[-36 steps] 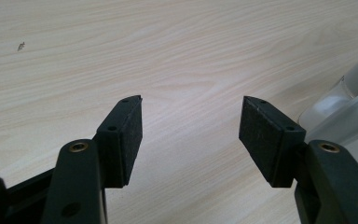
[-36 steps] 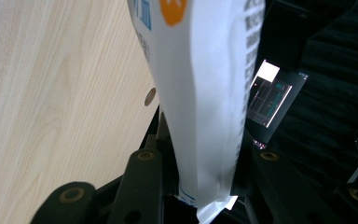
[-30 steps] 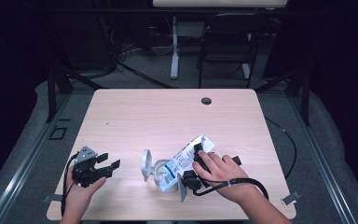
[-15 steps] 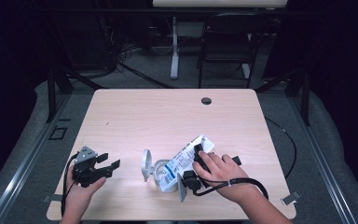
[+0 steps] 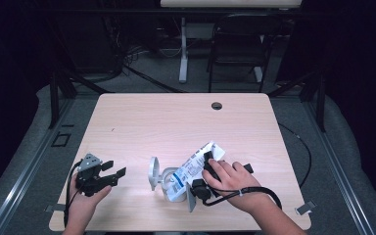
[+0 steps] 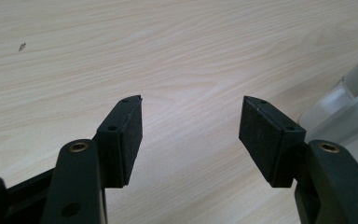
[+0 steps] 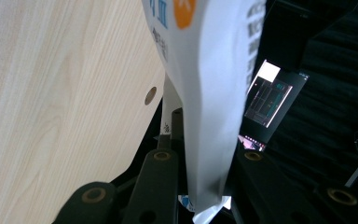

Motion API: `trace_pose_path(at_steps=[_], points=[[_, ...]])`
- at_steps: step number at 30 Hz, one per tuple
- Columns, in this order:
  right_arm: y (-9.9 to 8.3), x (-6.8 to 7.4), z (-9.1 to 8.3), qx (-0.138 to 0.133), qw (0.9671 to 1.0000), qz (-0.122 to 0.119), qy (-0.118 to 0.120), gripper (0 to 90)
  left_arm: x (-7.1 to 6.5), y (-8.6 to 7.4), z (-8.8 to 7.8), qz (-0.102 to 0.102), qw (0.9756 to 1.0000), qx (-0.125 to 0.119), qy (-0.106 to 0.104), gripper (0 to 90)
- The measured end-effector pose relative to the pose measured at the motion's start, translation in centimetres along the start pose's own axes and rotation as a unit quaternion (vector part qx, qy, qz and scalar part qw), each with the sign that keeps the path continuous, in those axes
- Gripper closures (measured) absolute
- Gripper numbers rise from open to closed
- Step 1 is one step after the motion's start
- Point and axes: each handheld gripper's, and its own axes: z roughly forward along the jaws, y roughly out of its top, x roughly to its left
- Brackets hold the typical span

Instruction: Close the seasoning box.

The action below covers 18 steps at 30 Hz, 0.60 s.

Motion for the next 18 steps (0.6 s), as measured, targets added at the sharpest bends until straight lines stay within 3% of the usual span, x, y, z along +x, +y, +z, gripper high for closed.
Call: trace_pose_path(at_steps=[10,12,18], points=[[0.09,-0.18,-0.17,0.006,1.0000,-0.001,0.001,84.7,-0.03,0.00,-0.02,-0.001,1.0000,0.000,0.000,40.0],[0.03,-0.05,-0.03,-0.004,1.0000,0.008,0.002,84.8,-0.03,0.00,0.00,-0.002,1.0000,-0.001,0.000,40.0],[0.31,-0.12,-0.31,0.011,0.9998,-0.011,-0.007,85.4,0.01,0.00,0.01,0.000,1.0000,0.000,0.000,40.0]])
